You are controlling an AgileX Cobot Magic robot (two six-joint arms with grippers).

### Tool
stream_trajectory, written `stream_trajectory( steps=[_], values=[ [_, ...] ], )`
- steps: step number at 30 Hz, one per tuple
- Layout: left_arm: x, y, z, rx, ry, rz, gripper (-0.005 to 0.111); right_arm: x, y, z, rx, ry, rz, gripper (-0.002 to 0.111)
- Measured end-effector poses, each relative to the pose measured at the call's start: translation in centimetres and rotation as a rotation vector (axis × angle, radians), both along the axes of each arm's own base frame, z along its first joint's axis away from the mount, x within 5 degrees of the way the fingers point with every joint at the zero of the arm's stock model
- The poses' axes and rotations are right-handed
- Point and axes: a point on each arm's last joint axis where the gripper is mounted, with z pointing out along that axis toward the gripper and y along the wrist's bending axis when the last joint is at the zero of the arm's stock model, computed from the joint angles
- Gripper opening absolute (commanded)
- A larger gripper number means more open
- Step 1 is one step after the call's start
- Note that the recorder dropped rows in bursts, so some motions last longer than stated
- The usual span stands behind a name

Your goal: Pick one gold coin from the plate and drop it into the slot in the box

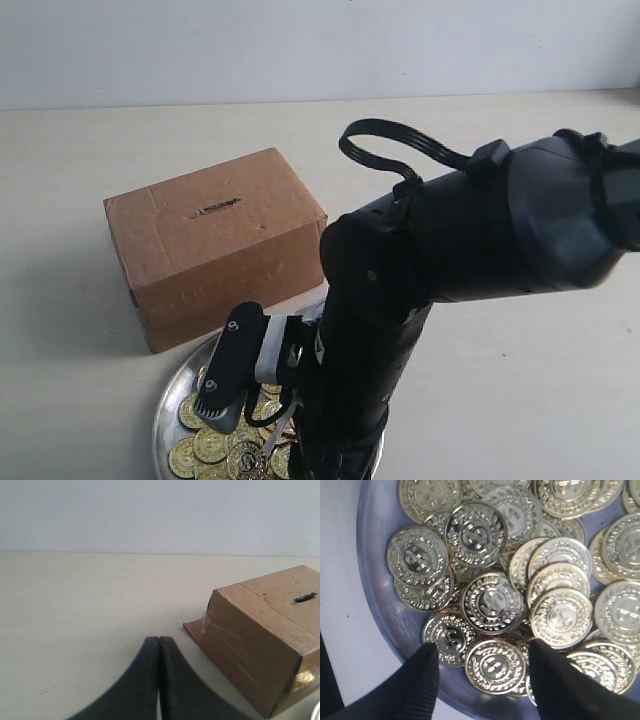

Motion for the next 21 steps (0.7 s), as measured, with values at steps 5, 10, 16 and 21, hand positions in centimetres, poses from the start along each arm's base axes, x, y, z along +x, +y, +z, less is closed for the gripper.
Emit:
stream_trajectory(
  steps=[5,10,16,21],
  values=[
    [0.0,0.0,0.0,0.0,0.0,0.0,0.0,0.1,-0.1,0.2,0.008,-0.027,0.008,0.053],
    [0.0,0.0,0.0,0.0,0.0,0.0,0.0,0.2,0.0,-0.1,0.006,-0.038,0.022,0.053],
    [0.0,0.0,0.0,0.0,0.0,0.0,0.0,0.1,-0.3,-0.6,0.001,-0.045,0.078,0.053],
    [0.0,0.0,0.0,0.0,0.0,0.0,0.0,-0.2,-0.6,-1.1,-0.006,-0.051,0.126,0.053]
  ],
)
